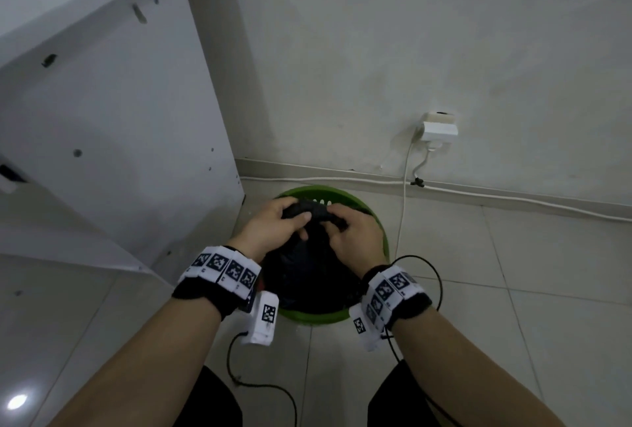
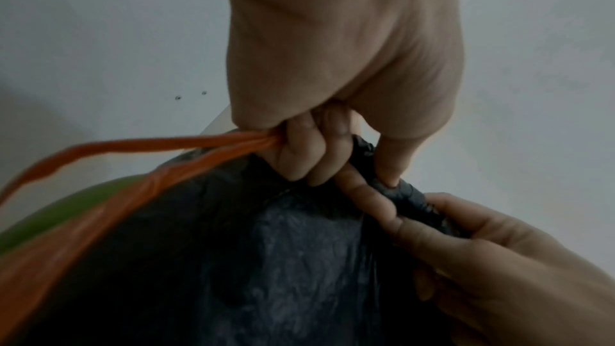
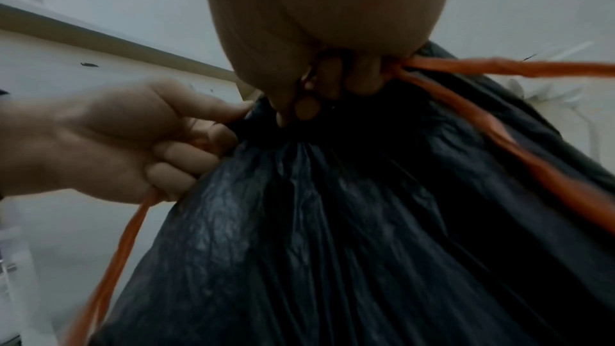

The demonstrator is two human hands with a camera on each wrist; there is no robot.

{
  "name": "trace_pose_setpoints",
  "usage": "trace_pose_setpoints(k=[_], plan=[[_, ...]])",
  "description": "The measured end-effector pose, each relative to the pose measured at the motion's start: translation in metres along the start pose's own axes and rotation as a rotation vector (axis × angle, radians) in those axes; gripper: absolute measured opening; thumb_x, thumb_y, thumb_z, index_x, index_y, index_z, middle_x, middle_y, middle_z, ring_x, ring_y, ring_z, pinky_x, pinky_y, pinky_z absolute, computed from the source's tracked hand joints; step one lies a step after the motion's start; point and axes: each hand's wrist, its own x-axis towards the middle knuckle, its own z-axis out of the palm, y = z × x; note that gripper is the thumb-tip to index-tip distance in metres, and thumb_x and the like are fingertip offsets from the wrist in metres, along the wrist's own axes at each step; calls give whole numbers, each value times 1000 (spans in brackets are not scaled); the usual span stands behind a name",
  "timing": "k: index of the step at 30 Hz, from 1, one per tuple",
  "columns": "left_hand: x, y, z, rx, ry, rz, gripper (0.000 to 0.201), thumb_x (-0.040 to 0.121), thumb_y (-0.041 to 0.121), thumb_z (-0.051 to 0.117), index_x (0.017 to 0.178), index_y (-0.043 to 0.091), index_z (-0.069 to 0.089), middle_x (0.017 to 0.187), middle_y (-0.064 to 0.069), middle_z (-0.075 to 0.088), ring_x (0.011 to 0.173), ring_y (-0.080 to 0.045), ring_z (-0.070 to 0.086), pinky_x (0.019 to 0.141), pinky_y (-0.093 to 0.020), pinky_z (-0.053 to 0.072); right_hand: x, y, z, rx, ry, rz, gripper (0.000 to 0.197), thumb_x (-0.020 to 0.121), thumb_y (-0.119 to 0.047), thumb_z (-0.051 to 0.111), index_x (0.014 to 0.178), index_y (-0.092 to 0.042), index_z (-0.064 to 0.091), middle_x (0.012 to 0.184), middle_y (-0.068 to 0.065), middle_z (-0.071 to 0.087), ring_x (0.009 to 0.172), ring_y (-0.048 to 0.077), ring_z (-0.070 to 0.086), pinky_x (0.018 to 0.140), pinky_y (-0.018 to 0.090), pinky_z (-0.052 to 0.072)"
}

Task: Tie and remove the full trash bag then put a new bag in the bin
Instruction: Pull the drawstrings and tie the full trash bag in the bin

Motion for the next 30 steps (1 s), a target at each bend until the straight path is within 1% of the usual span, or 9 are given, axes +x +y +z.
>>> trace_pose_setpoints(k=[3, 5, 8, 12, 15, 17, 22, 25, 30], plan=[[1, -6, -3, -97, 36, -16, 15, 97, 6, 61, 108, 11, 68, 75, -8, 71, 68, -17, 66, 66, -25, 55, 0, -4, -11, 174, -231, 124, 62, 85, -53, 64, 142, -36, 48, 121, 0, 70, 110, 16, 65, 99, 34, 51], [4, -16, -4, -82, 36, -8, 21, 96, 3, 61, 115, 8, 68, 89, -13, 74, 81, -20, 70, 72, -25, 58, 3, -9, -17, 338, -338, 265, 66, 87, -56, 64, 145, -30, 45, 91, 2, 77, 89, 9, 70, 92, 33, 54], [5, -27, -2, 78, 66, 55, 28, 91, 3, 67, 119, 7, 68, 110, -13, 73, 106, -27, 68, 94, -36, 56, 5, -12, -13, 319, -456, 306, 14, 90, -34, 70, 94, -22, 72, 58, -1, 66, 52, 7, 60, 66, 26, 52], [-6, -18, -2, 372, 83, 119, 44, 85, 23, 77, 127, 20, 61, 109, 2, 70, 97, -14, 67, 95, -30, 52, 12, 4, 2, 295, -242, 288, 13, 84, -18, 74, 76, -22, 64, 70, -4, 65, 66, 12, 61, 67, 25, 49], [-16, -4, -14, 372, 149, 100, 65, 86, 47, 71, 140, 31, 39, 72, 2, 76, 68, -1, 69, 77, -24, 54, 6, 14, 9, 209, -100, 230, 4, 83, -19, 68, 82, -22, 65, 82, -4, 71, 79, 17, 66, 77, 33, 56], [-14, 3, -17, 397, 138, 50, 74, 91, 59, 57, 152, 28, 30, 60, 5, 74, 69, 8, 66, 86, -22, 47, -3, 15, 15, 163, -26, 145, 10, 81, -18, 64, 87, -25, 68, 86, -5, 73, 82, 18, 68, 79, 35, 57], [0, -11, -1, 384, -142, -148, 27, 94, 46, 63, 105, 22, 70, 64, -4, 76, 71, -13, 74, 91, -39, 56, -20, 15, 27, 111, 61, -2, 25, 84, -8, 62, 103, -17, 74, 94, 4, 77, 87, 25, 71, 81, 37, 57], [8, -28, 2, 480, -65, -54, 3, 92, 28, 68, 90, 27, 66, 62, 5, 74, 64, -8, 71, 82, -35, 59, -24, 20, 17, 97, -53, -33, 32, 87, -21, 61, 118, -26, 68, 108, 0, 74, 95, 21, 69, 86, 40, 57], [6, -48, 6, 531, 43, 121, 16, 91, 21, 66, 88, 35, 59, 79, 4, 70, 79, -21, 68, 71, -32, 55, -9, 19, 3, 162, -372, 244, 52, 87, -55, 63, 131, -27, 59, 117, -8, 68, 104, 12, 65, 98, 34, 52]])
